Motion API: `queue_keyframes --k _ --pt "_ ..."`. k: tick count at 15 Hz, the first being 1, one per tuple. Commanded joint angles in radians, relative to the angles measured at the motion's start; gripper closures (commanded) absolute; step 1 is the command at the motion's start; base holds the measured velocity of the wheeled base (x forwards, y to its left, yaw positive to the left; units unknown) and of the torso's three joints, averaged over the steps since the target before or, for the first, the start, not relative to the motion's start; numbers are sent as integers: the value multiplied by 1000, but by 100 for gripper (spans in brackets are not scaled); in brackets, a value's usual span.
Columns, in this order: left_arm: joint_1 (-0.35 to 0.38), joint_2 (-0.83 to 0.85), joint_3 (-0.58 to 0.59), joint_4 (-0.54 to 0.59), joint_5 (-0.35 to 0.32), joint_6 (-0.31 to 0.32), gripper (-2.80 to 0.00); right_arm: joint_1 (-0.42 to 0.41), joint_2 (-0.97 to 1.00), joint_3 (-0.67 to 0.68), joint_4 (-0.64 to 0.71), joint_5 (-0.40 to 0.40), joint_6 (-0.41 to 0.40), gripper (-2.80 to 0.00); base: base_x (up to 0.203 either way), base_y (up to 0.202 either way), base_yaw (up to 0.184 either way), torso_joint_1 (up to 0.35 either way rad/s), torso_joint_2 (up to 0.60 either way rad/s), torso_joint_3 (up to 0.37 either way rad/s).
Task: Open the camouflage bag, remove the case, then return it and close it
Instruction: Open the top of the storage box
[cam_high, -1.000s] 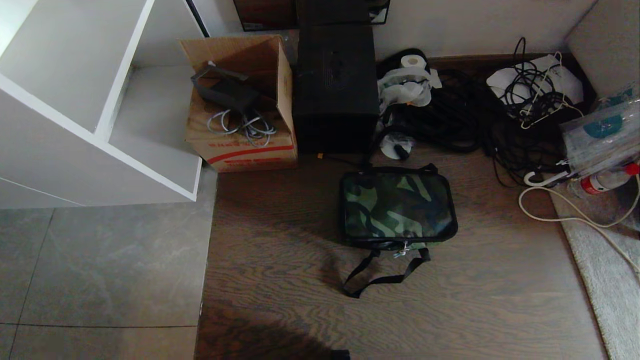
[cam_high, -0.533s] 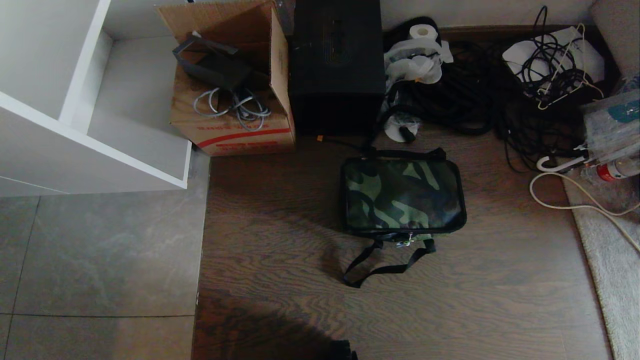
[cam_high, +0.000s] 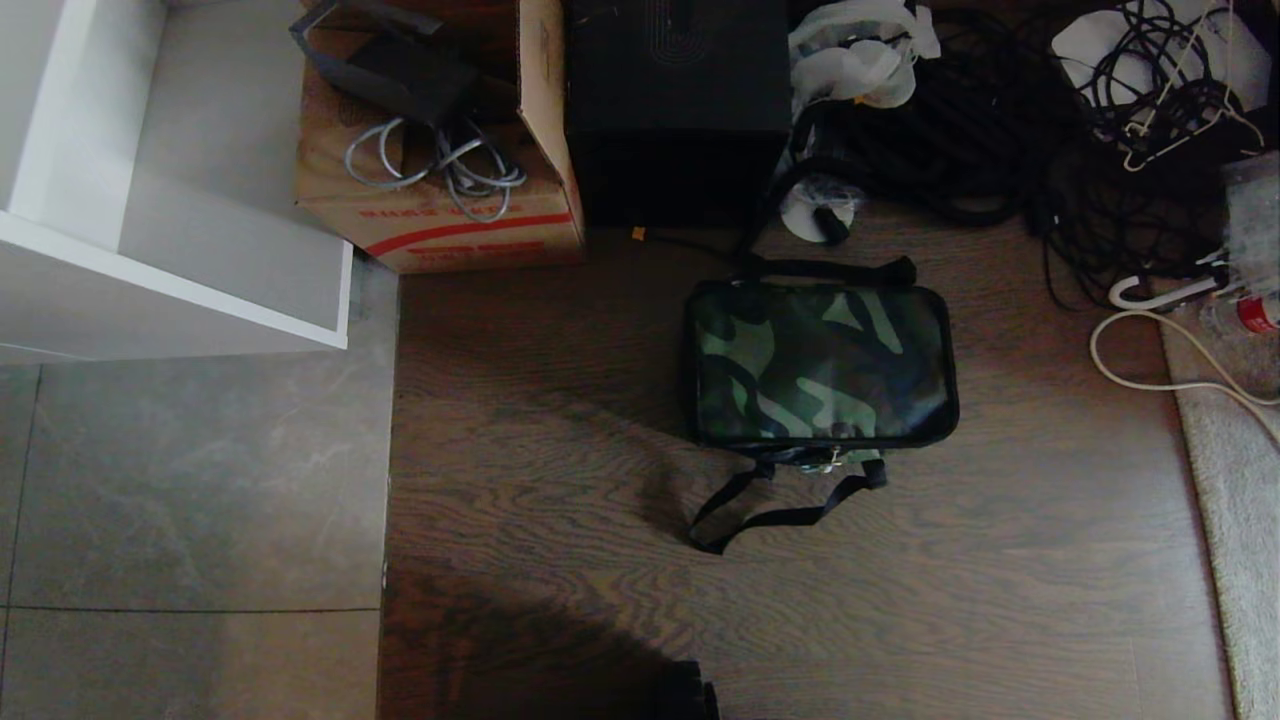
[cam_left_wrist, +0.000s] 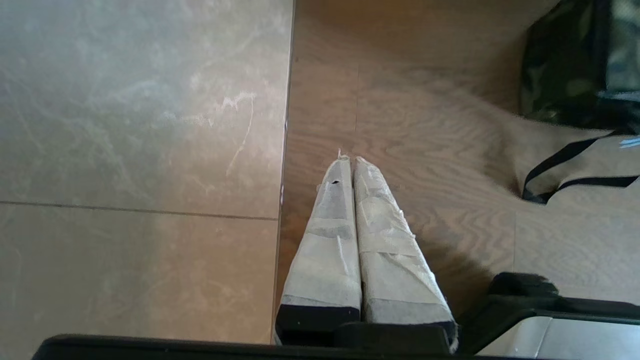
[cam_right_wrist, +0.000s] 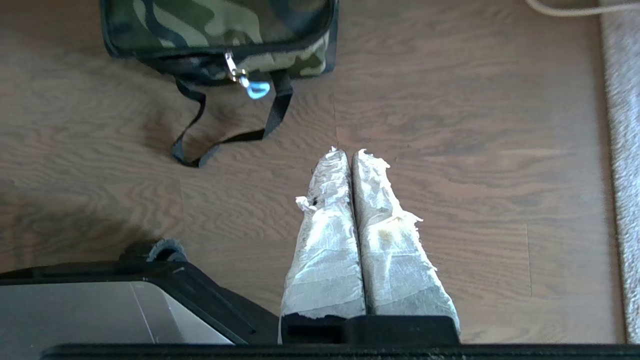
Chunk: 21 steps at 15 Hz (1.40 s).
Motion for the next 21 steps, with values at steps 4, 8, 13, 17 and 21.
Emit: queue_keyframes --k 4,8,13,17,21 --pt "-1 0 6 0 -1 2 0 1 -1 0 0 0 0 0 0 0 0 3 3 -120" --pt "0 0 6 0 0 3 0 1 -1 0 1 0 0 0 0 0 0 0 0 -7" --pt "0 0 6 0 0 11 0 1 -1 0 1 0 0 0 0 0 0 0 0 0" --pt "0 0 6 0 0 8 0 1 -1 0 1 0 0 0 0 0 0 0 0 0" --pt "0 0 6 0 0 10 0 1 -1 0 0 0 0 0 0 0 0 0 0 0"
